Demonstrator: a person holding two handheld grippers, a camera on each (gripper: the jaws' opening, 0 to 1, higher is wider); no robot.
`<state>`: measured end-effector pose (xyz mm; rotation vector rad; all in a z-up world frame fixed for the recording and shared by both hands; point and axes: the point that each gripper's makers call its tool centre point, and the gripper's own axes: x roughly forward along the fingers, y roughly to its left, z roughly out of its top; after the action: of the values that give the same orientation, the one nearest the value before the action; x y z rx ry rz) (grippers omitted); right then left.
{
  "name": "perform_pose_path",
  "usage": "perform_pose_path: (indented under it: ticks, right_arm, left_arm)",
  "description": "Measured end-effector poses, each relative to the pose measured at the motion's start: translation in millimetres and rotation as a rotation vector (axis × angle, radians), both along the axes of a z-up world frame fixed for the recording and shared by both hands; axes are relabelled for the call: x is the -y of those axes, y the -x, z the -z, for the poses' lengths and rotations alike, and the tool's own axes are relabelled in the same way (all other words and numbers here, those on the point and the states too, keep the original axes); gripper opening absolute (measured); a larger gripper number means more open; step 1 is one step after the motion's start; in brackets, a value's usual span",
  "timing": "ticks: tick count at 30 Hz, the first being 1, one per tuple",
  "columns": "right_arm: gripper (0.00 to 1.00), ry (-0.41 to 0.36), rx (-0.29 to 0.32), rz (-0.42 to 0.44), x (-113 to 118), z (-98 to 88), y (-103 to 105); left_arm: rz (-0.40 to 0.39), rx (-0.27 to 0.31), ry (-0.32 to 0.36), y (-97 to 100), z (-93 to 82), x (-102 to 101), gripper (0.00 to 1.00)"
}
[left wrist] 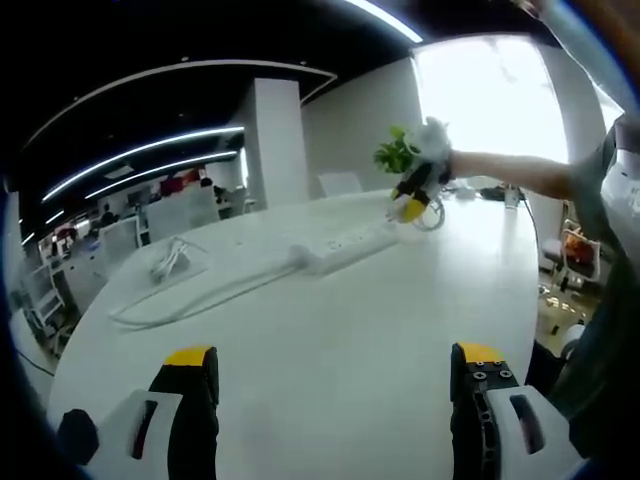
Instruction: Straighten the power strip on the desk, plug the charger into it
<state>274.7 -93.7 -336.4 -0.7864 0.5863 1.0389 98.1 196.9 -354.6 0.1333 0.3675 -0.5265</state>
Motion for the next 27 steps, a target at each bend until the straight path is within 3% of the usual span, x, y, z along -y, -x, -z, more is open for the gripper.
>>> perform_pose_path:
  ticks: [11, 27]
  right_arm:
    - [0.28, 0.046, 0.015, -0.023, -1.4, 2.1, 0.7]
    - [0.28, 0.208, 0.043, -0.103, -2.4, 3.6, 1.9]
  left_arm:
    - [0.001, -0.002, 0.003, 0.7, 1.5, -0.4, 1.00]
    - [-0.007, -0.004, 0.008, 2.4, 3.7, -3.2, 1.00]
